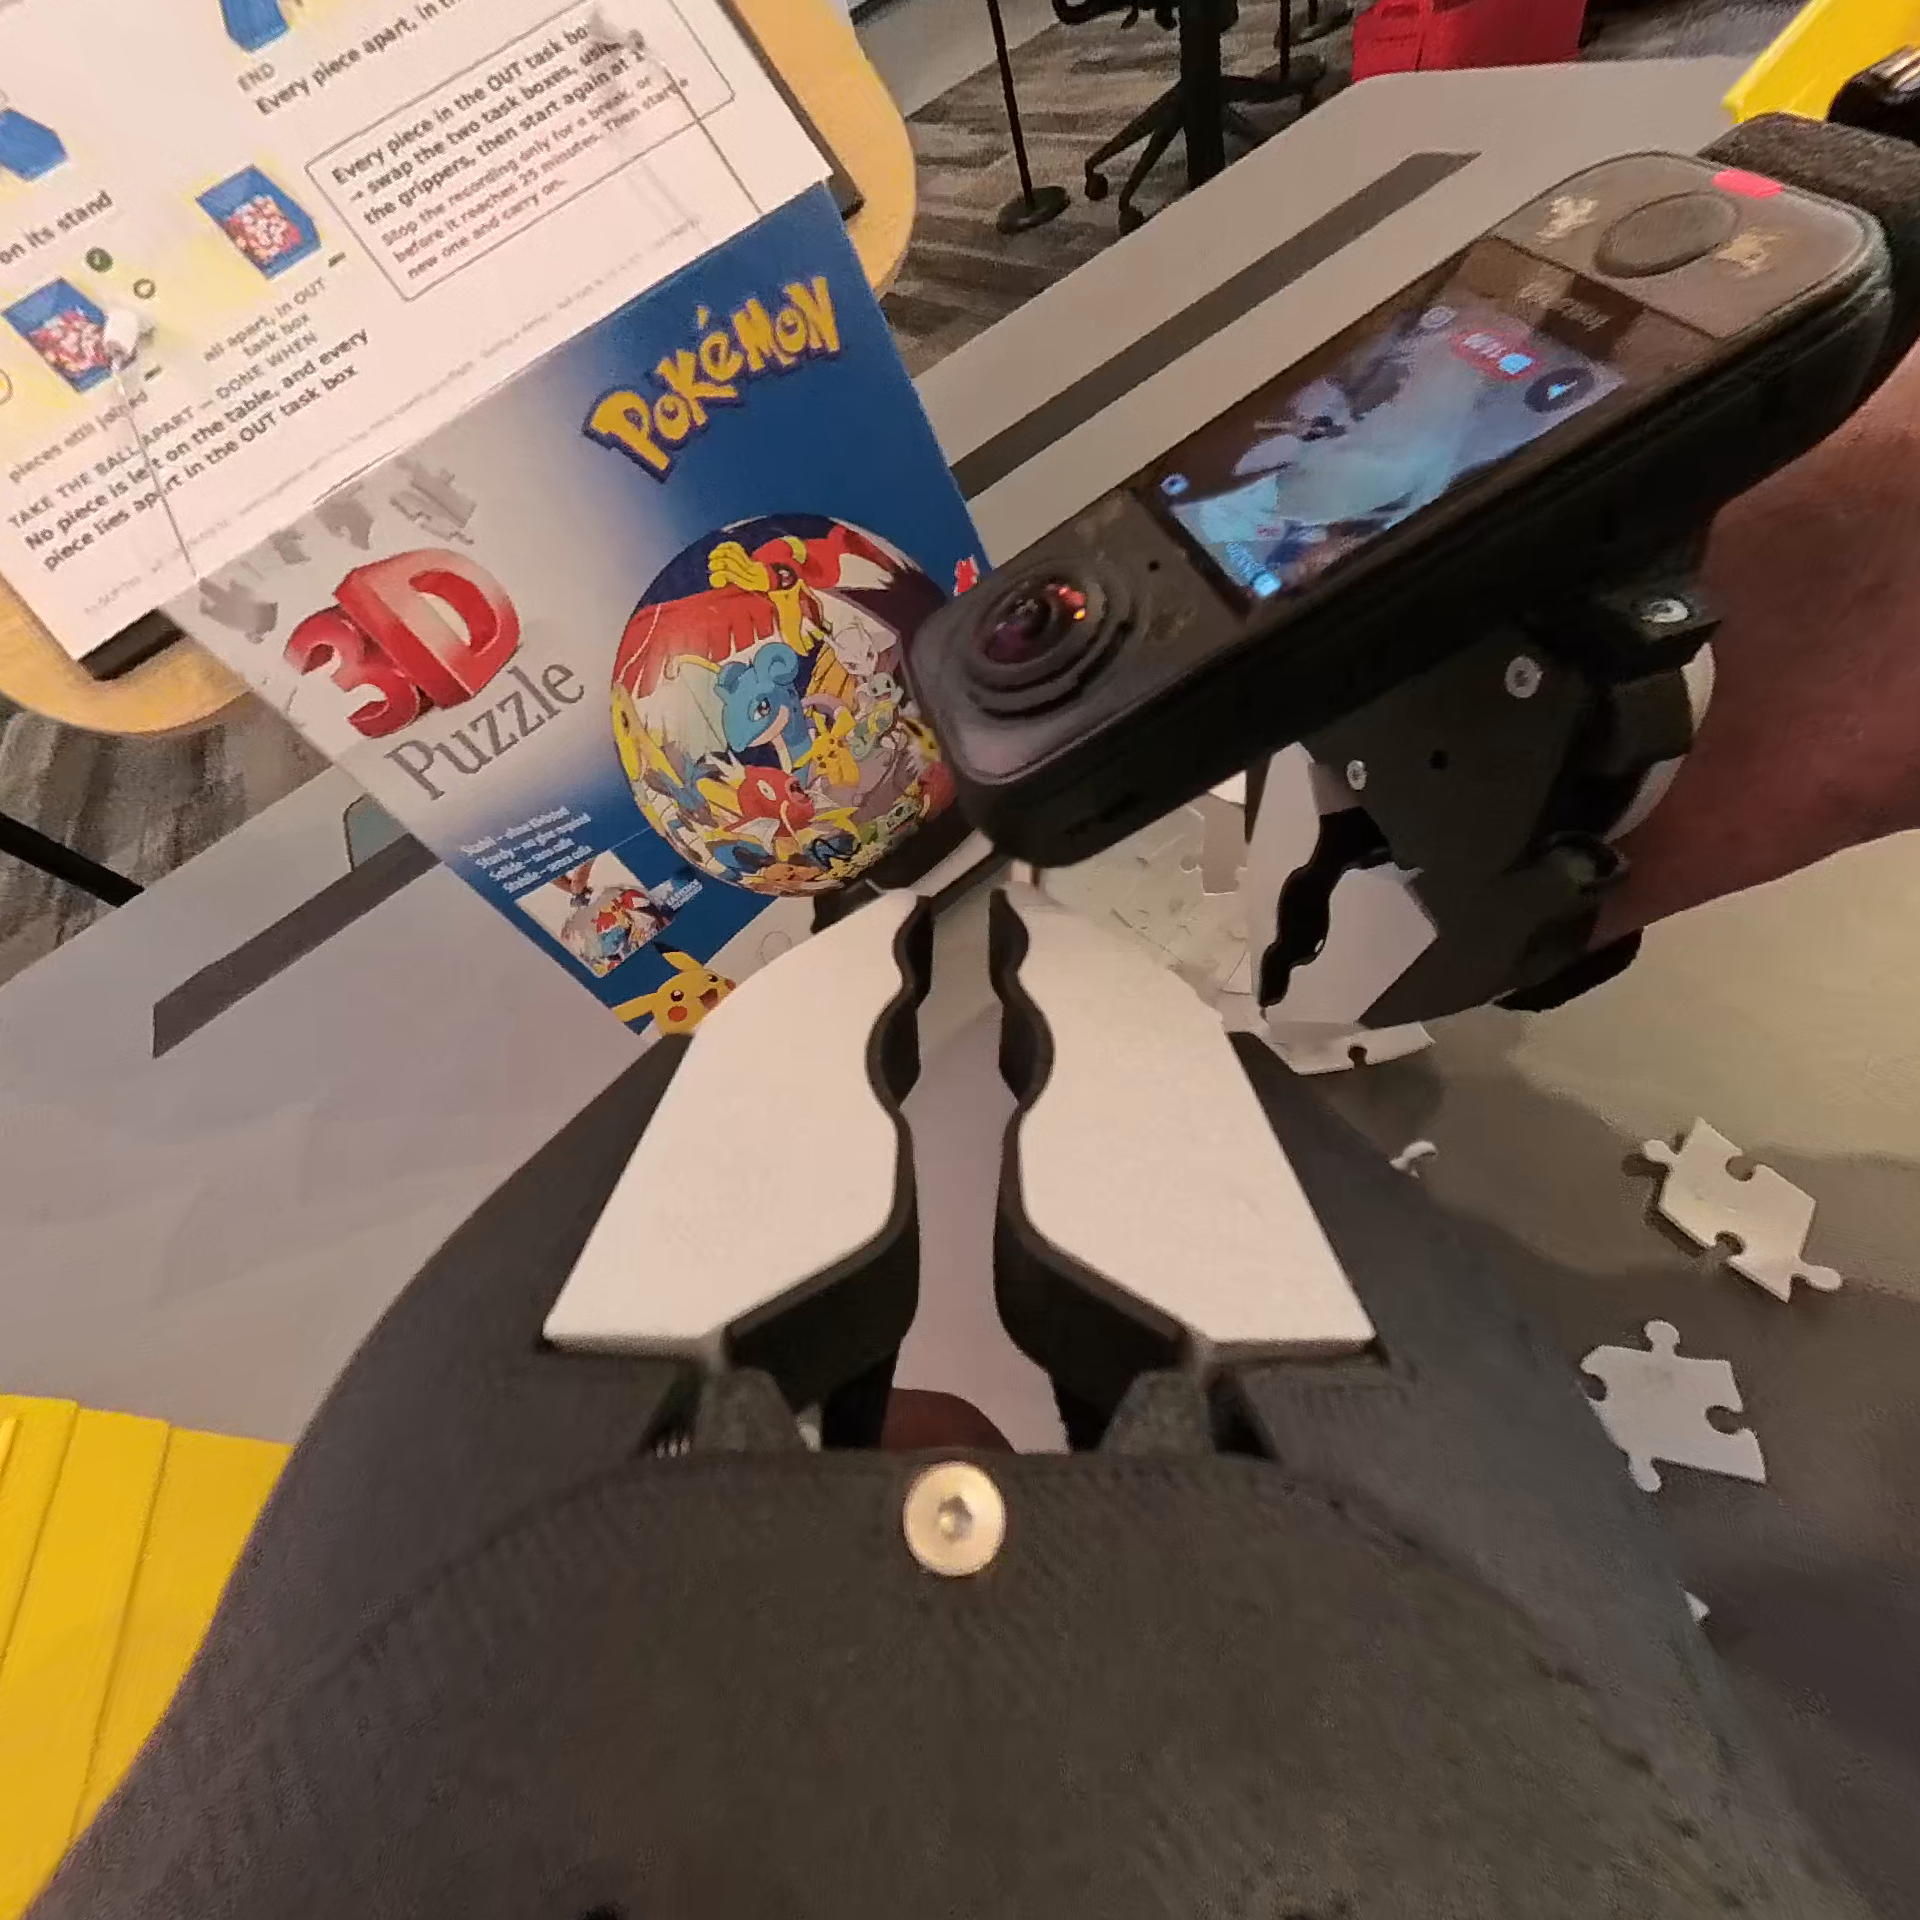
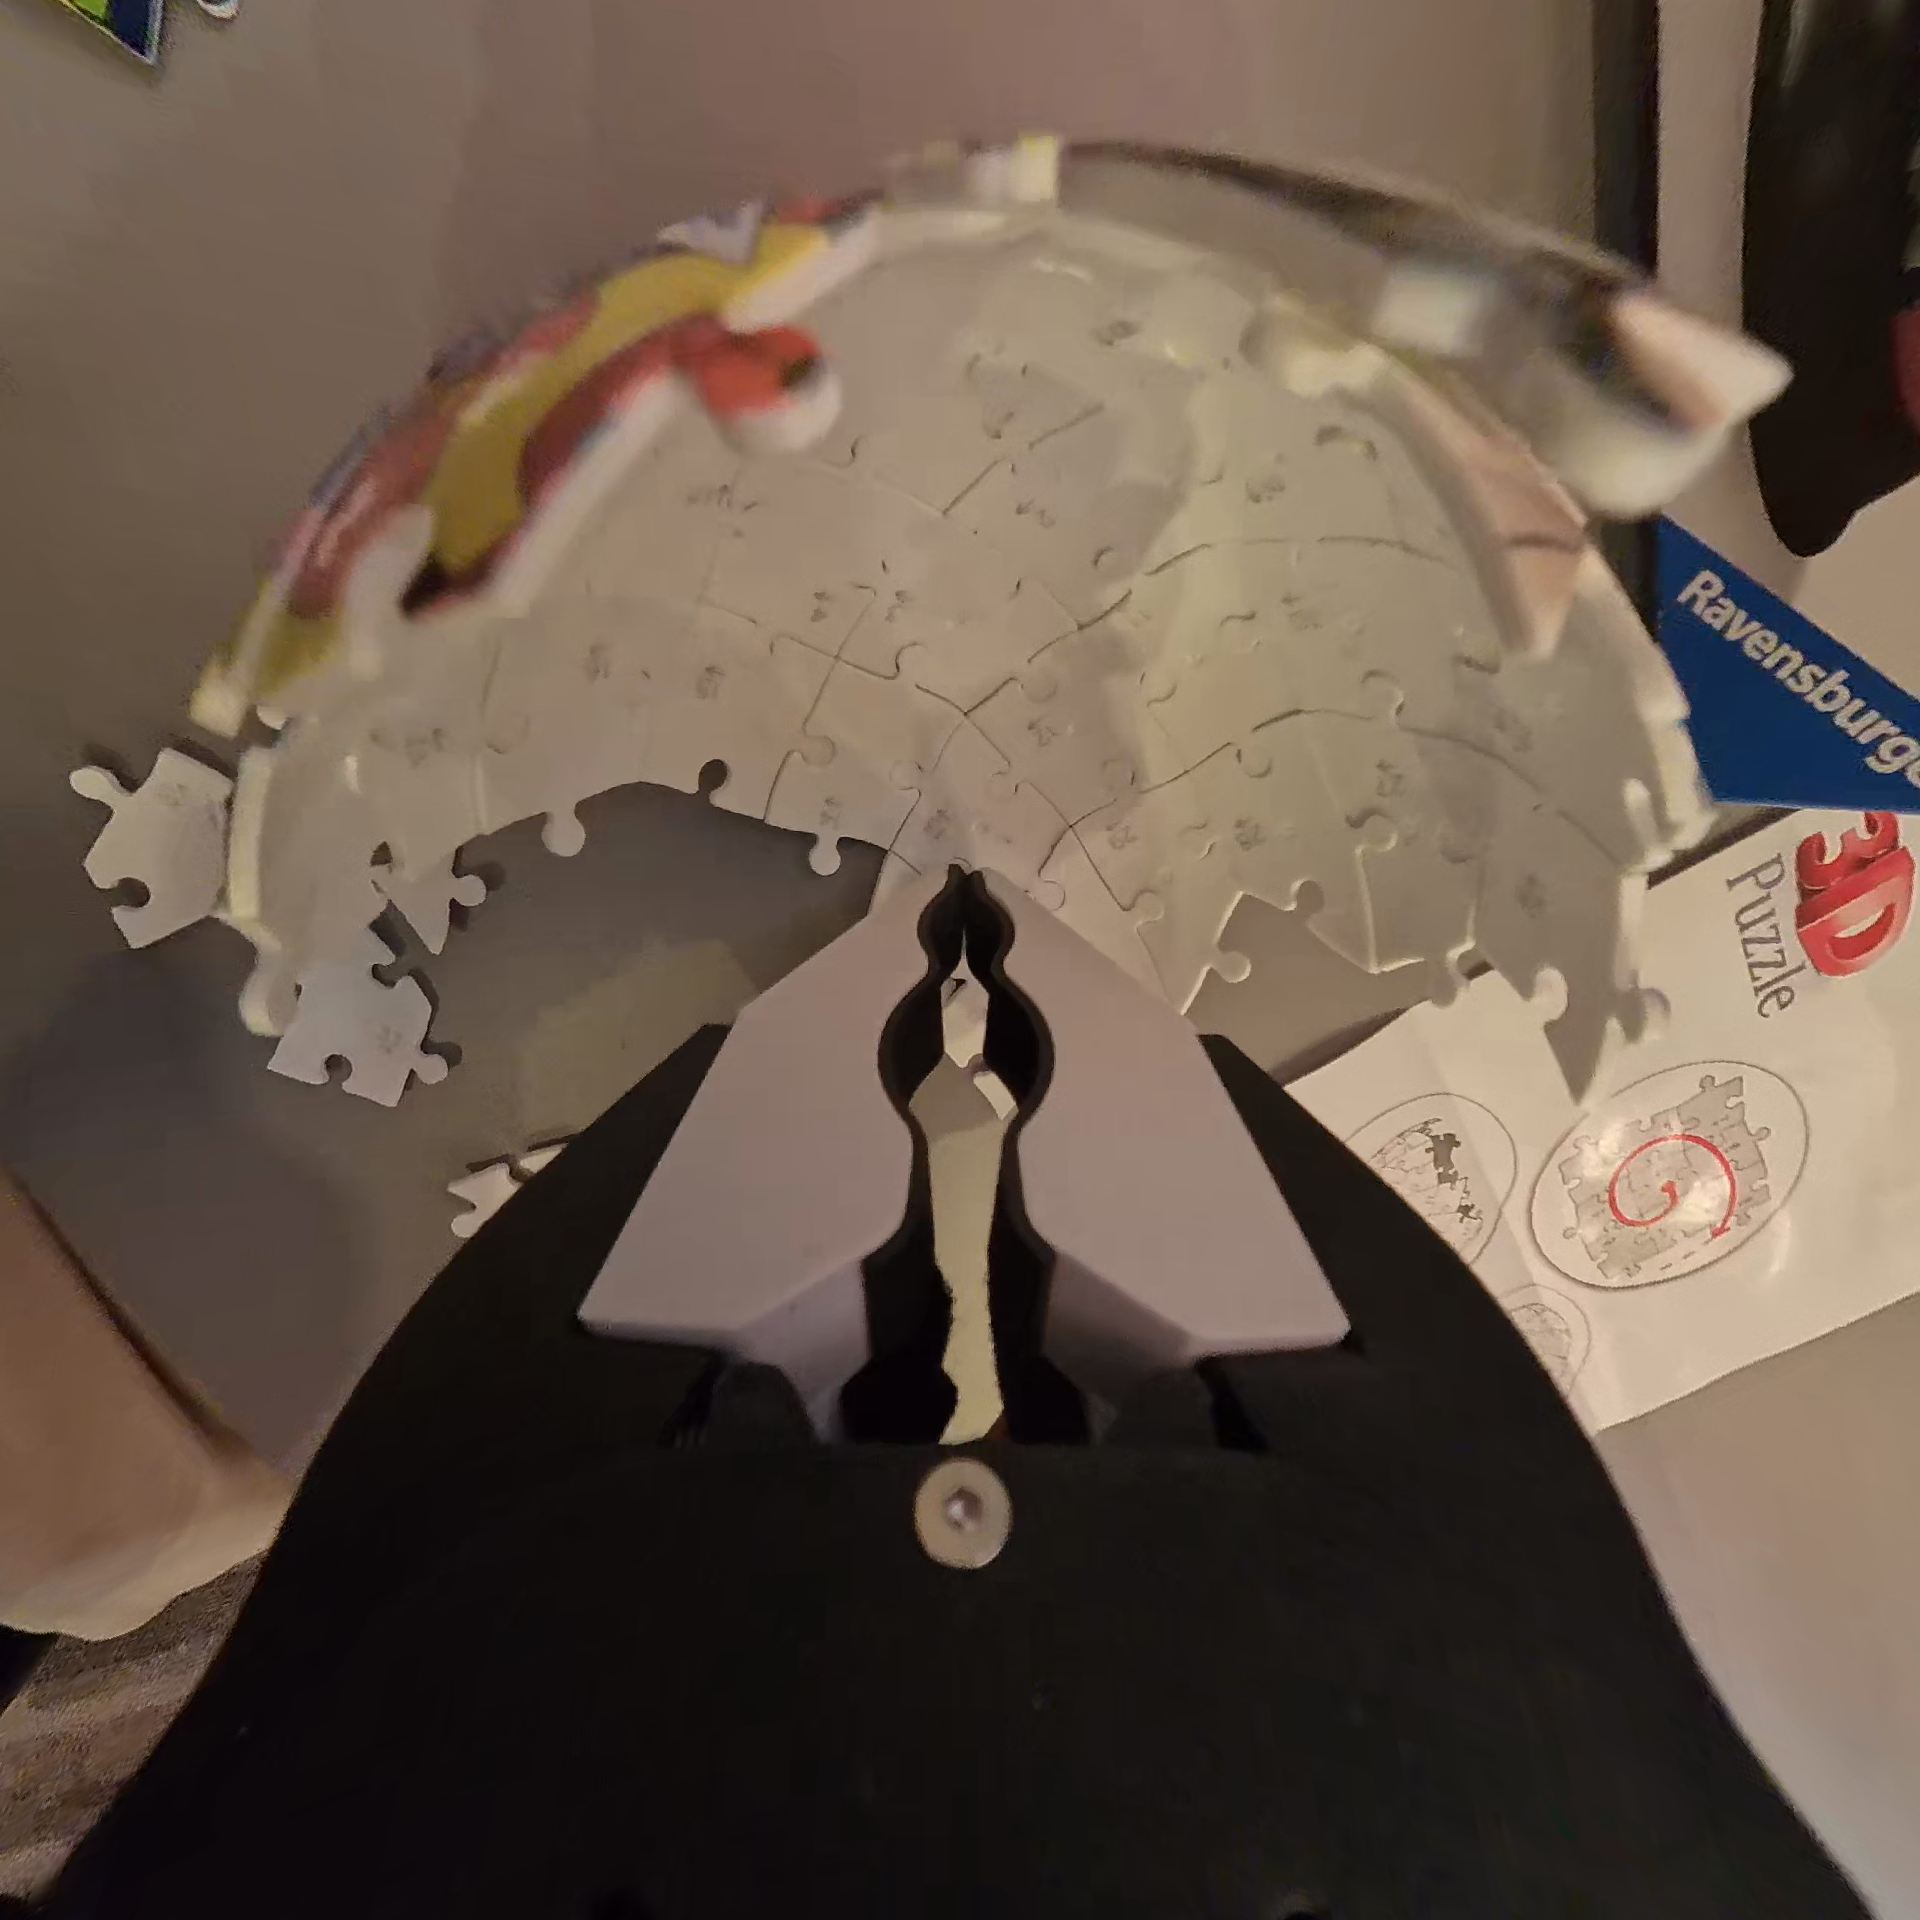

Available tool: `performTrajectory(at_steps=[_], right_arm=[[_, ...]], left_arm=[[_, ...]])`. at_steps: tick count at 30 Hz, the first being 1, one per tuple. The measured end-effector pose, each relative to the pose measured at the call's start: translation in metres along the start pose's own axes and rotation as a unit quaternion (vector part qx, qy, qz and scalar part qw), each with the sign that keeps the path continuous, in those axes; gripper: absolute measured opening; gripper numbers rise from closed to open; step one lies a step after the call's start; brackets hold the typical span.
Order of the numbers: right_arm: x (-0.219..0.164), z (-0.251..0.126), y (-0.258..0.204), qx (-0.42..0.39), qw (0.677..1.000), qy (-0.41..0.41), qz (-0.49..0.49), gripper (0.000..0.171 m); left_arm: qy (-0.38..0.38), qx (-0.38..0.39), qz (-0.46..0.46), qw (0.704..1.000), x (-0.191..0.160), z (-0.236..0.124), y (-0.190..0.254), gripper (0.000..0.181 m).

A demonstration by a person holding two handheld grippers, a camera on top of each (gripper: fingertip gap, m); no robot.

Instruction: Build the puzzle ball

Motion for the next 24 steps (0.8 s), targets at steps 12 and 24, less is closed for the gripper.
performTrajectory(at_steps=[12,24], right_arm=[[-0.005,-0.047,0.012,0.019,0.984,0.157,0.083,0.0],[-0.048,-0.073,0.008,-0.005,0.97,0.2,0.14,0.002]], left_arm=[[-0.032,-0.041,-0.079,0.996,-0.027,0.007,-0.011,0.017],[-0.029,-0.071,-0.007,0.997,-0.022,0.004,0.012,0.018]])
Point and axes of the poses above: each gripper's, where its closed fingertips meet, z out along the fingers, x out of its top, y = z × x across the jaws, the point moved 7 cm from there along -z, back along the fingers, and after that the axes turned 3 degrees about y, right-handed, at the moved point
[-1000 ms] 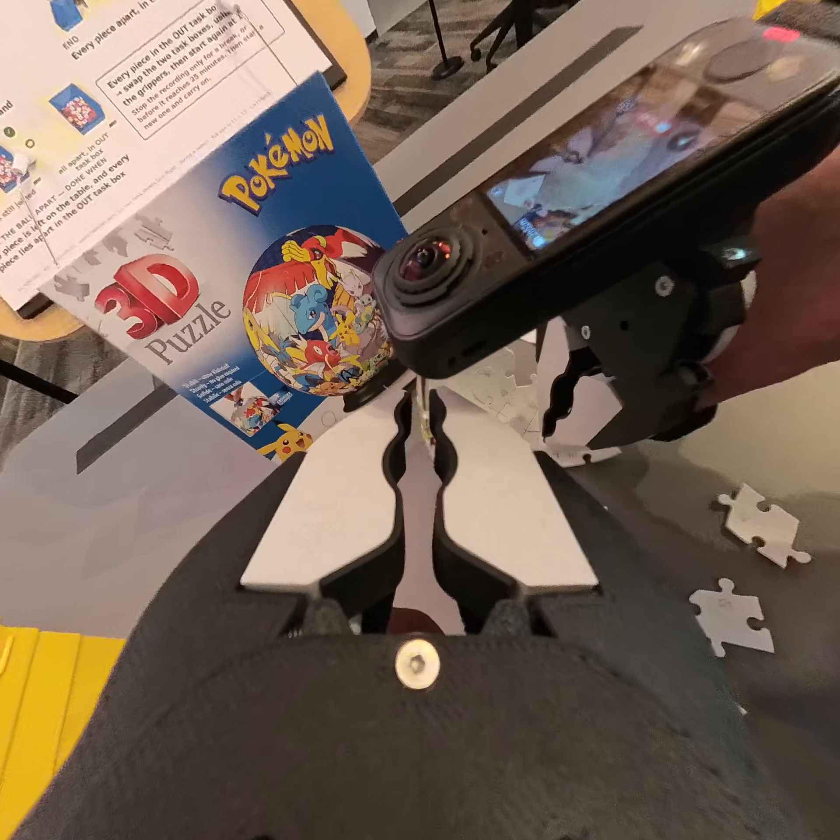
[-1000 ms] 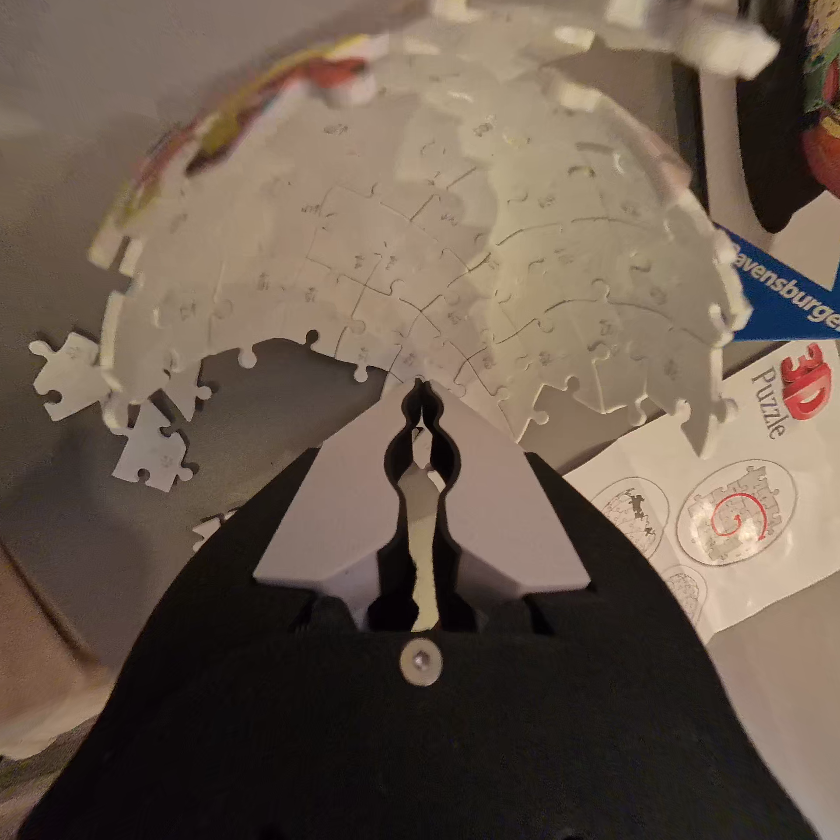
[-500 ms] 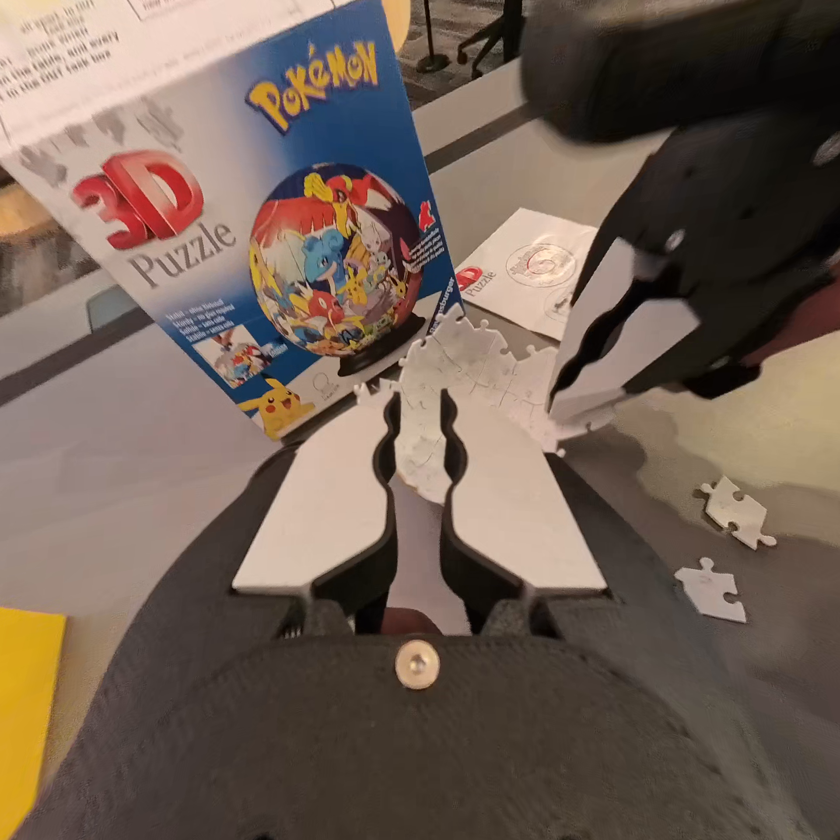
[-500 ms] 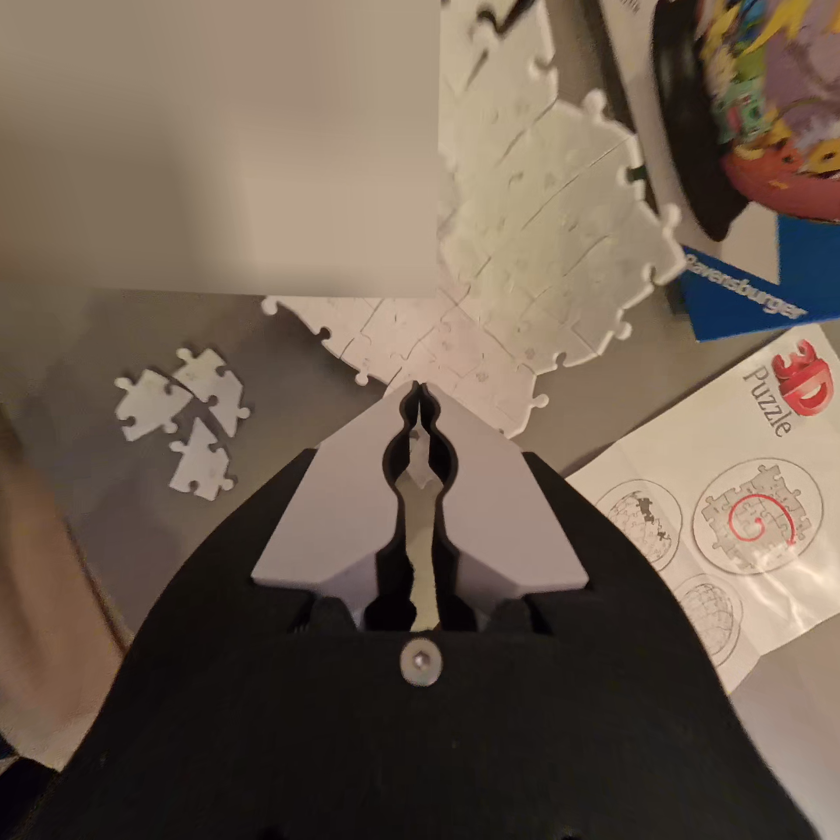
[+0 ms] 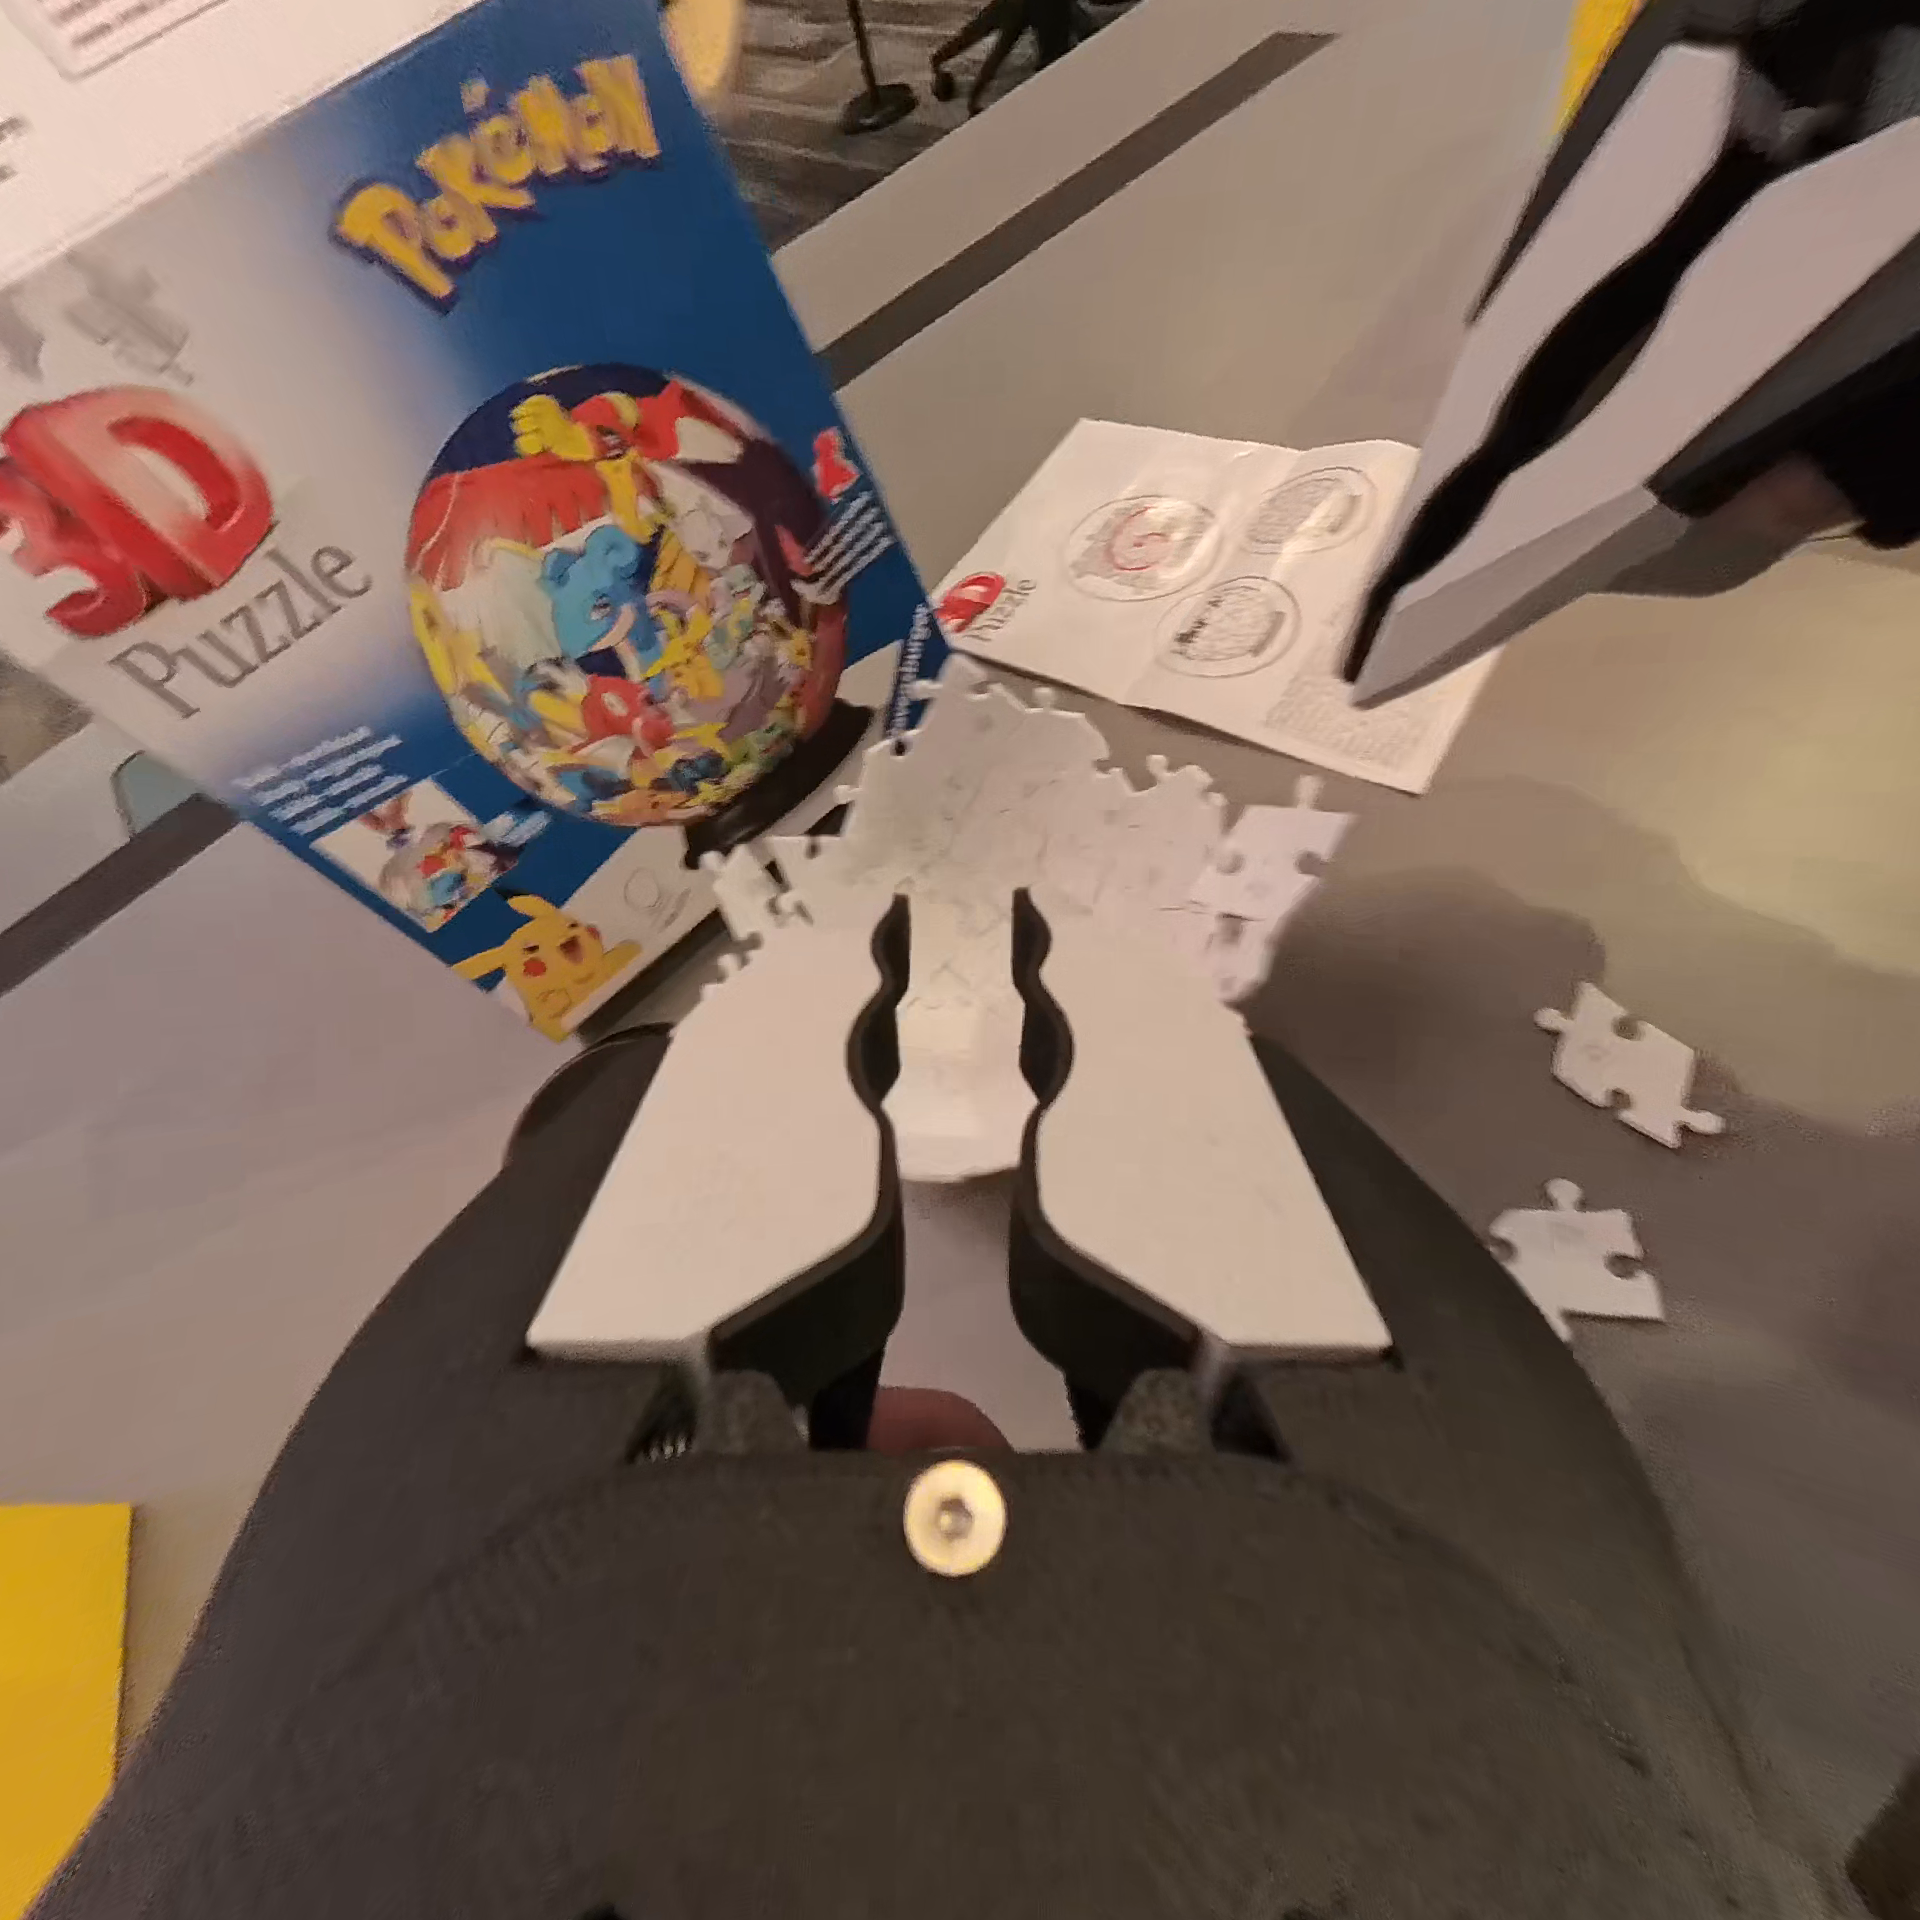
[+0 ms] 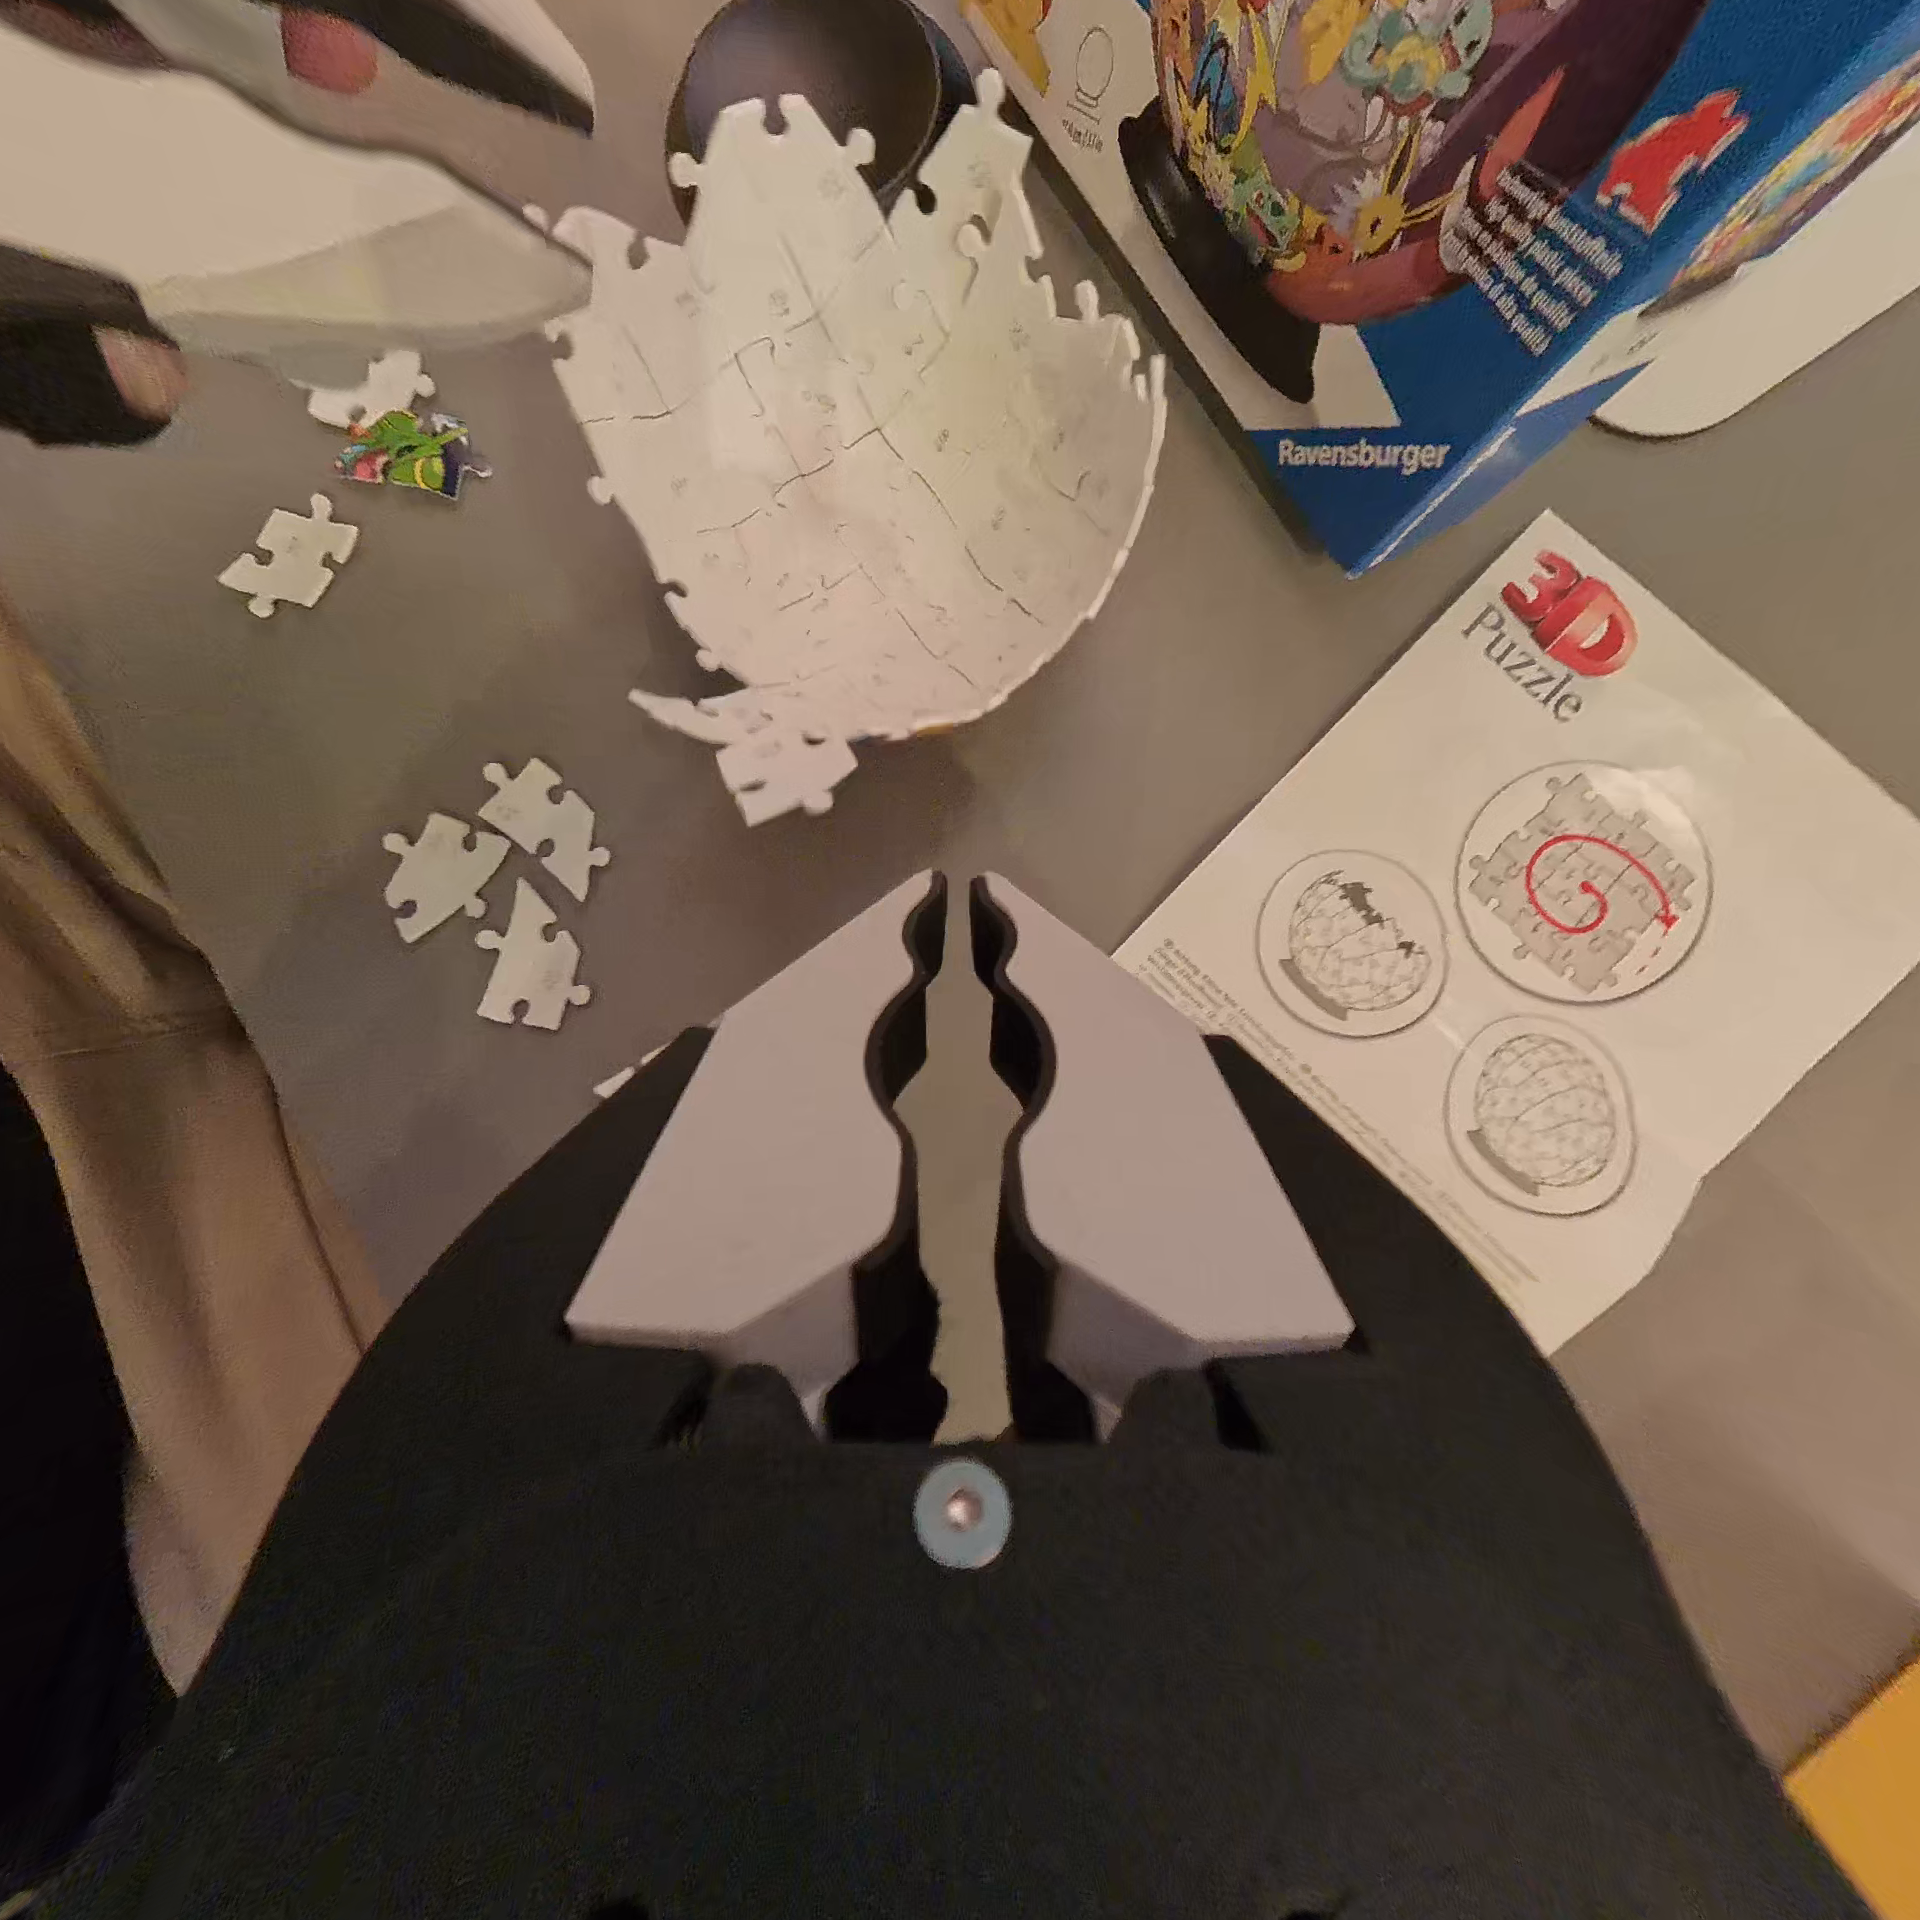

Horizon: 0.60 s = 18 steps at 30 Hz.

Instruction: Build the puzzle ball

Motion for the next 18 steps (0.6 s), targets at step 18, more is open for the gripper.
performTrajectory(at_steps=[18], right_arm=[[-0.027,0.02,-0.018,0.095,0.977,0.078,0.172,0.022]], left_arm=[[-0.069,-0.077,0.104,0.989,-0.025,0.025,0.058,0.017]])
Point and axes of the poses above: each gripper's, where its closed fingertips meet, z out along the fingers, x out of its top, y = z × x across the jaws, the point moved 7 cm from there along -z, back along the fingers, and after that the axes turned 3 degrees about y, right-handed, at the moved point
